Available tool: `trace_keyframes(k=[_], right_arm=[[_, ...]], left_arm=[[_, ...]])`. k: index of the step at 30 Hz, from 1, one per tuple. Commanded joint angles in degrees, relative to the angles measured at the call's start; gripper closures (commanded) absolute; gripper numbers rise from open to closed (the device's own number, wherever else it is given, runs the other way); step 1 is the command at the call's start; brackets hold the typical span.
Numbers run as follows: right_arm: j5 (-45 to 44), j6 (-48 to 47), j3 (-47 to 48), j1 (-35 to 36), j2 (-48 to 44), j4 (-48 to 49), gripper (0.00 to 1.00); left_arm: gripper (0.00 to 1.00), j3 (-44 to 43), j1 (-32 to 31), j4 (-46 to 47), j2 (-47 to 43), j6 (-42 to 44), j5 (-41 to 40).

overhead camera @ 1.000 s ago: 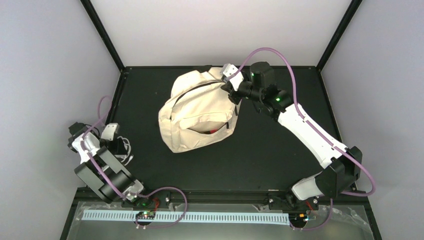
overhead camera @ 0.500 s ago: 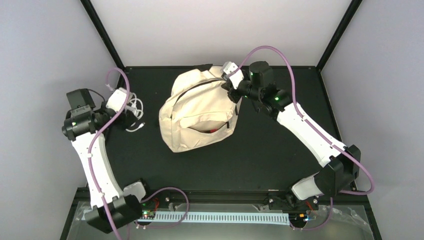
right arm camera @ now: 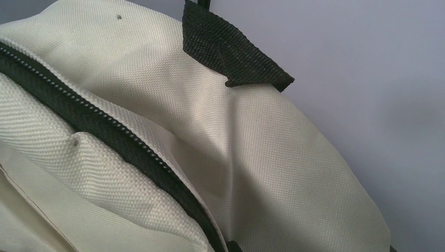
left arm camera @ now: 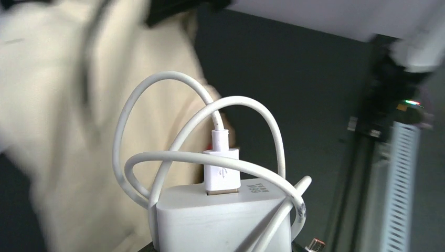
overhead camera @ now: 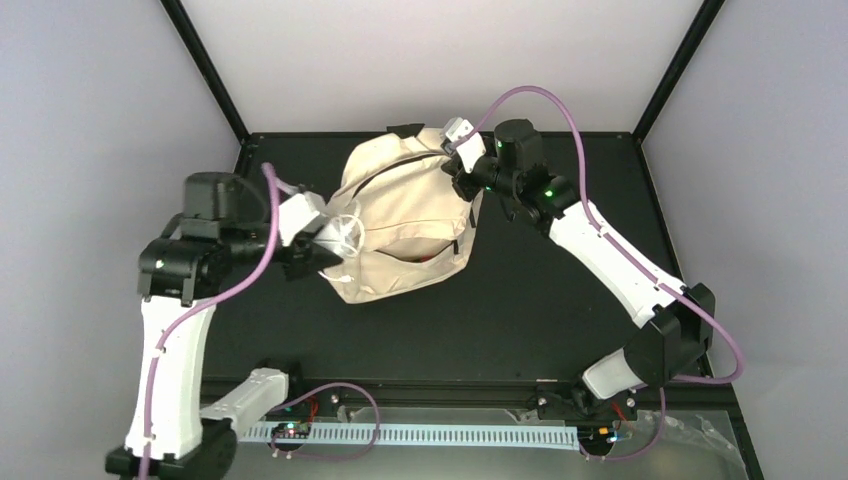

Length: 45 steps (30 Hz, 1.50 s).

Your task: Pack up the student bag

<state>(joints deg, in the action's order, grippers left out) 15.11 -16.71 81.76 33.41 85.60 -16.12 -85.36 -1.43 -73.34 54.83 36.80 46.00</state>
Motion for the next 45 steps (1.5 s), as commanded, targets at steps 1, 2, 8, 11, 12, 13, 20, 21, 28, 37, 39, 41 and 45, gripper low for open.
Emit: trace_keyframes(k=[1,2,8,11,12,13,20,21,28,37,39,41,45], right_arm=[[-3.6,0.9,1.3,-0.6,1.1,-0.7,0.99],[-3.7,0.9,1.2,-0.6,1.1,-0.8,0.99],[-3.0,1.4,1.0,-0.6,1.0,-0.2,0.99],[-2.4,2.4,1.0,-0.6,1.0,0.5,0.99],[-2.2,2.8,1.0,-0.6,0.9,0.7,0.99],[-2.0,3.2,0.8,-0.6,0.9,0.8,0.99],[-0.1,2.8,-0.6,-0.6,-0.4,1.4,0.99],[0.7,2.9,-0.8,-0.6,-0.7,1.5,0.99],[1.7,4.3,-3.3,-0.6,-2.5,3.7,0.99],[2.2,5.8,-2.1,-0.6,-2.1,3.5,0.99],[1.8,5.7,-1.9,-0.6,-1.9,3.4,0.99],[1.6,5.6,-1.7,-0.6,-1.9,3.4,0.99],[1.8,5.6,-1.6,-0.6,-1.9,3.5,0.99]], left_arm=[[0.89,-3.1,-12.9,1.8,2.1,-4.6,-2.2],[0.89,-3.9,-14.6,1.6,3.2,-4.7,-1.9],[0.91,-8.3,-25.4,4.3,11.9,-7.8,-7.0],[0.91,-10.6,-32.3,6.9,16.6,-7.8,-12.7],[0.91,-10.9,-34.1,8.1,17.9,-7.3,-13.9],[0.91,-10.8,-35.3,9.5,19.8,-6.6,-15.0],[0.91,-6.0,-37.6,22.2,26.1,-2.6,-28.4],[0.91,-4.7,-37.7,24.7,26.3,-1.7,-31.0],[0.92,5.1,-39.4,36.2,26.5,5.3,-46.5],[0.97,17.4,-43.3,41.6,27.6,8.7,-51.4],[0.97,17.8,-43.3,39.4,28.1,9.3,-51.9],[0.97,19.2,-43.2,37.8,28.5,10.0,-53.3],[0.98,22.4,-43.1,34.0,29.0,11.2,-53.1]])
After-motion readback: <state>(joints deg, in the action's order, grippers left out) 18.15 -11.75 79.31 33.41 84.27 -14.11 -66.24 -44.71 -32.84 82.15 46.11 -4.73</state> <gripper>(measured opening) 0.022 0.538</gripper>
